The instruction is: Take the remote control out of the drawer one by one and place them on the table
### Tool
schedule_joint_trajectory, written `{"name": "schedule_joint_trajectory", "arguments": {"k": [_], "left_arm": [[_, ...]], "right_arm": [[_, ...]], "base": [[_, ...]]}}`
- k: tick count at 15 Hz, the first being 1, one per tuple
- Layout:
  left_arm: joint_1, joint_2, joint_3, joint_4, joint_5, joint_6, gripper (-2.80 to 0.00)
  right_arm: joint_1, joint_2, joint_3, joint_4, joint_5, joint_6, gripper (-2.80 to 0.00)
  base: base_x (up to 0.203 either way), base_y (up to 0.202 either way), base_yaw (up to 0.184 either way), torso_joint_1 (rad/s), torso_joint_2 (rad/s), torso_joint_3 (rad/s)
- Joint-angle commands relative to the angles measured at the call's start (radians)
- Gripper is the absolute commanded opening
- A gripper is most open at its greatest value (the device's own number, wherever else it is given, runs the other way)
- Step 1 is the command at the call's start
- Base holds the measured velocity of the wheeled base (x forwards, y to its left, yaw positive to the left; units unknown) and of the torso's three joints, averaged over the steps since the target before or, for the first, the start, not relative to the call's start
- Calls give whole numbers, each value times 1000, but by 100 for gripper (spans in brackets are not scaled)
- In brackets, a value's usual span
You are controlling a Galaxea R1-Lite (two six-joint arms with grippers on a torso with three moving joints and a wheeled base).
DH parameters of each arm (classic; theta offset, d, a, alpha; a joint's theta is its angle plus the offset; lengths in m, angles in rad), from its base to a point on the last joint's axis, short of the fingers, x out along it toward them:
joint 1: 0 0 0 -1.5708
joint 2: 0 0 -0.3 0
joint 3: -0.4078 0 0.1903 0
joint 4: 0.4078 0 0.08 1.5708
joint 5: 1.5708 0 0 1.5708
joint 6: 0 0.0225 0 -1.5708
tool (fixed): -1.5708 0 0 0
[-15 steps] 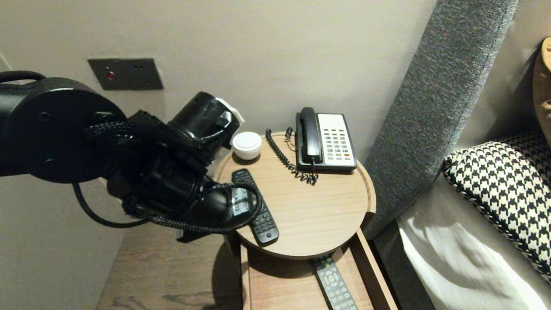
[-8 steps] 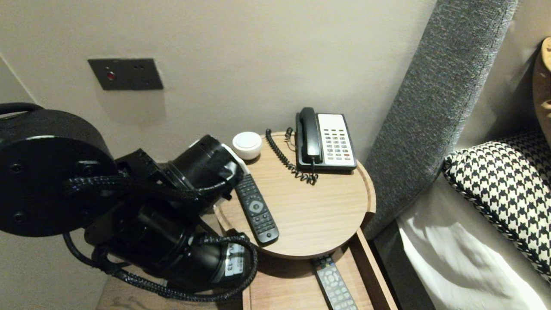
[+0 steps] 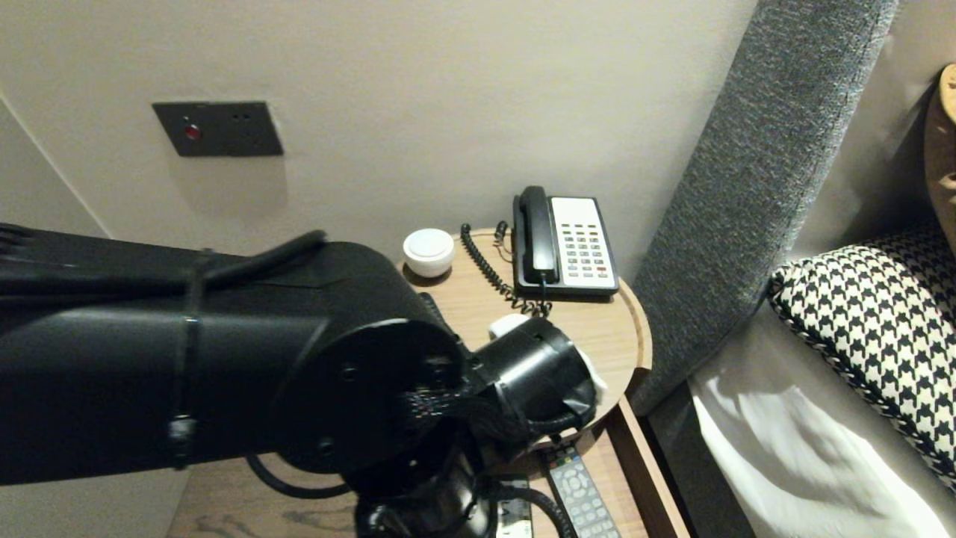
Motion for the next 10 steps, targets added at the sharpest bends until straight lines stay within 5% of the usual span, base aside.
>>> {"name": "schedule_joint_trajectory", "arguments": {"k": [1,7,8,9,10], "left_arm": [[-33,139,-113,18,6,-34,-280],[-107,333,-367,51,49,-97,-280],[-109,344,-370,14,67,-96,-32],[-110,350,-370,3,74,-98,0],[-110,364,-370,-29,81,-101,0]], "right_arm": [[0,2,40,-1,0,0,-280],[0,2,40,-1,0,0,-280],[1,2,40,-1,0,0,-280],[1,2,40,-1,0,0,-280],[1,2,40,-1,0,0,-280]], "base": [[0,0,0,0,0,0],[0,0,0,0,0,0],[0,0,0,0,0,0],[0,0,0,0,0,0],[0,0,0,0,0,0]]}}
